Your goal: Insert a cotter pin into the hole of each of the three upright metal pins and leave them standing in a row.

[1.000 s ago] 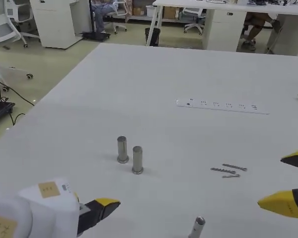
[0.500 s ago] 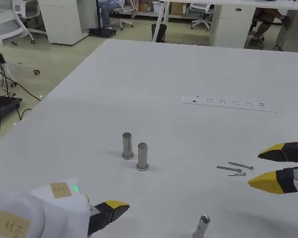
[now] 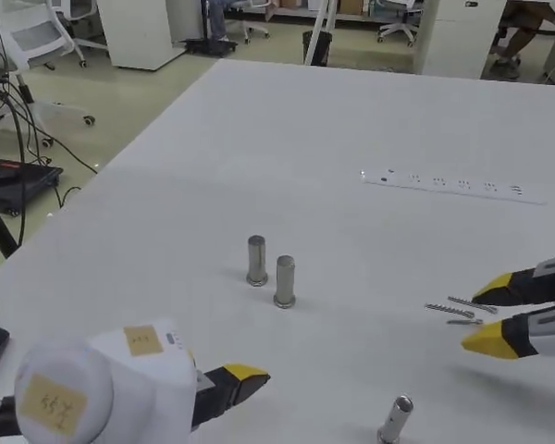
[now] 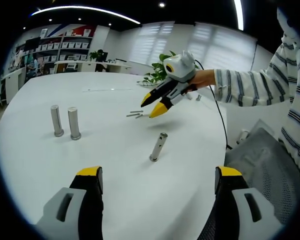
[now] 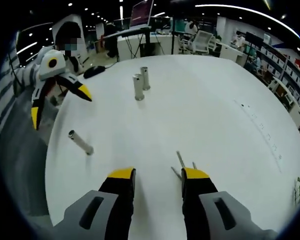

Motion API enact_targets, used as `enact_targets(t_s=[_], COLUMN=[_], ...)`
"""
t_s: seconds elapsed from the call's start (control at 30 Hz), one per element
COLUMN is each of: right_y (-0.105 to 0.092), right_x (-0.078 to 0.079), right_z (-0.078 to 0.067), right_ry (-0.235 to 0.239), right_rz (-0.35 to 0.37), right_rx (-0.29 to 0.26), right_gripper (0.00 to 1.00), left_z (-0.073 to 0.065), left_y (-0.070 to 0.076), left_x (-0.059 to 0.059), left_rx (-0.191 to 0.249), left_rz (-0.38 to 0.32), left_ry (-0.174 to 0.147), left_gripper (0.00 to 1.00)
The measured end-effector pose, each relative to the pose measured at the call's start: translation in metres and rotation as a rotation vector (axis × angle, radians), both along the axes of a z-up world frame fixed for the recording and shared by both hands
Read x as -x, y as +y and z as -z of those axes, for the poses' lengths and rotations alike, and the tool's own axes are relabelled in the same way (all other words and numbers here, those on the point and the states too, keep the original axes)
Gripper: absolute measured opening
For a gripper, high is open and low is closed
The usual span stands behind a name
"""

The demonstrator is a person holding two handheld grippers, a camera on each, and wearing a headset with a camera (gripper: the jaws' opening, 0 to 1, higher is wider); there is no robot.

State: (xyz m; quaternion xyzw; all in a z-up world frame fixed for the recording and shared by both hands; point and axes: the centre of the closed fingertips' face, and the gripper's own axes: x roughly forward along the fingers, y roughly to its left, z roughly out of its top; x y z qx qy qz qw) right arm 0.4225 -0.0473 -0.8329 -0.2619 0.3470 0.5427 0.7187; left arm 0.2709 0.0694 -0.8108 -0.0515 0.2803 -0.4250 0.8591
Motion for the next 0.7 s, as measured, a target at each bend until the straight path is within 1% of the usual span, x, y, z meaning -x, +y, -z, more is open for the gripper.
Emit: enact_targets(t_s=[0.1,0.2,0.3,0.47,0.5,0.53,0.57,0.6,0.7], right_y=[-0.002,-0.003,-0.005,-0.007,-0.007,-0.008,-0.01,-0.01,-0.008], right_x=[-0.003,-0.006,-0.006,-0.009,-0.01,-0.012,-0.014,-0.012,-0.011], right_z=[0.006,0.01,0.016,0.023,0.024,0.024,0.025,0.027,0.029], right_ry=[0.0,0.0,0.013,0.012,0.005,-0.023,-0.04,-0.031,-0.009], right_rz=[-0.02,-0.016,-0.027,-0.049,-0.06,-0.09,-0.109,-0.114,-0.126], right_rx=[0.028,0.04,0.06,0.101,0.112,0.14,0.163,0.175,0.179], right_gripper=[0.35,0.31,0.29,0.29,0.28,0.27,0.25,0.25,0.25], left_z=[-0.001,0.0,0.0,0.001,0.001,0.001,0.002,0.002,0.001], left_y=[0.0,0.0,-0.001,0.0,0.0,0.0,0.001,0.001,0.002], left_x=[0.0,0.001,0.002,0.002,0.001,0.002,0.001,0.001,0.0], left_rx=[-0.001,-0.003,-0.003,-0.004,-0.004,-0.005,-0.007,-0.009,-0.013], left_rz=[-0.001,0.004,0.008,0.006,0.006,0.006,0.005,0.003,-0.002], left_ry=[0.0,0.002,0.005,0.006,0.006,0.008,0.008,0.008,-0.005], left_gripper=[0.92,0.91,0.91,0.9,0.9,0.9,0.9,0.9,0.89])
